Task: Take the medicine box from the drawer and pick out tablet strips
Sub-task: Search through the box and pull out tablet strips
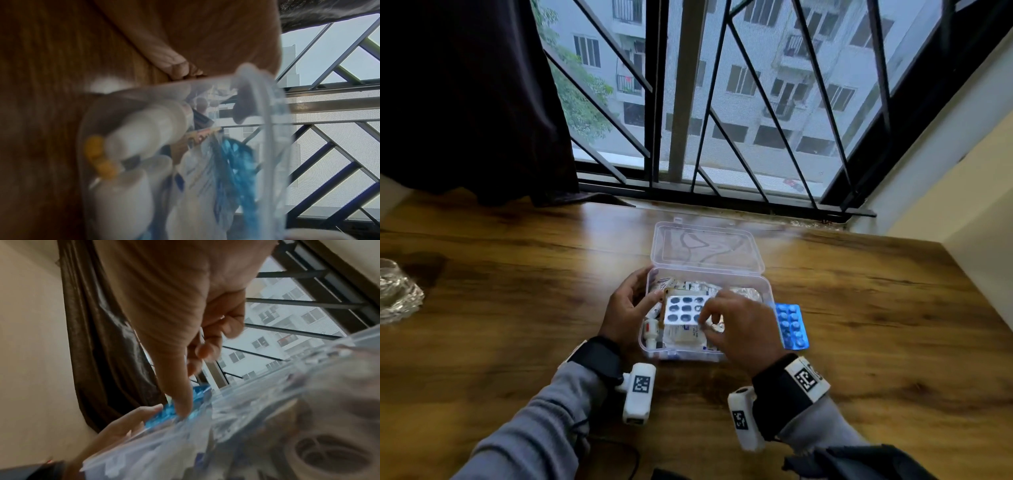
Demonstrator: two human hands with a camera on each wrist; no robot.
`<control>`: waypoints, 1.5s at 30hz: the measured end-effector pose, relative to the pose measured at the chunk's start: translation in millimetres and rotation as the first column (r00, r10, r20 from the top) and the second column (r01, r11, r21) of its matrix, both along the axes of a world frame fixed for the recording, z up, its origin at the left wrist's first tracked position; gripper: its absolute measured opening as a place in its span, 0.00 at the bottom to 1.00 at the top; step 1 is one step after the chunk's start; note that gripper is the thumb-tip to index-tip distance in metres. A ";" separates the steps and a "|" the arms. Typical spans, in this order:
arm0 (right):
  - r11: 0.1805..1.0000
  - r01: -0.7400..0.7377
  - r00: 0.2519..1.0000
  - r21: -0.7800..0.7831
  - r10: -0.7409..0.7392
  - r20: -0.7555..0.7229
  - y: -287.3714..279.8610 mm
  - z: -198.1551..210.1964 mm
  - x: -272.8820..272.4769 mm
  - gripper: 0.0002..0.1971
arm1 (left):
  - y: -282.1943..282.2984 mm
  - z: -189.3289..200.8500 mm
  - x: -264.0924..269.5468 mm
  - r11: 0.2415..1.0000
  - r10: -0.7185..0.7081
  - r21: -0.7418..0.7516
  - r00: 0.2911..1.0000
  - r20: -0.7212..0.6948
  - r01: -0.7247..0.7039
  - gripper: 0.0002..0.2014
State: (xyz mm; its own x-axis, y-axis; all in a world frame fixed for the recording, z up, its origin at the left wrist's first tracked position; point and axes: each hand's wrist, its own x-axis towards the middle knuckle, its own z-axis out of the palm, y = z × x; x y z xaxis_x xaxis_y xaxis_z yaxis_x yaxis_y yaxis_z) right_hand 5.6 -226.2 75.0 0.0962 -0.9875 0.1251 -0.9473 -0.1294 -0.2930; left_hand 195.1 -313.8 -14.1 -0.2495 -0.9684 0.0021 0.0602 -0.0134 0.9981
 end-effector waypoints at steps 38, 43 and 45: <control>0.840 -0.048 0.997 -0.540 0.069 0.020 26.5 34.9 -69.9 0.09 | -1.2 -6.0 -0.8 1.000 -0.007 -0.005 1.000 -0.026 0.007 0.28; 0.980 0.157 0.709 0.126 -0.200 0.676 -4.1 36.6 -52.0 0.10 | -2.5 -8.9 -1.3 1.000 0.007 -0.002 0.999 -0.046 -0.007 0.22; 0.958 0.086 0.646 0.274 -0.263 0.716 -17.4 28.1 -44.3 0.11 | -2.5 -5.3 -3.5 1.000 0.013 0.016 0.997 -0.073 -0.012 0.20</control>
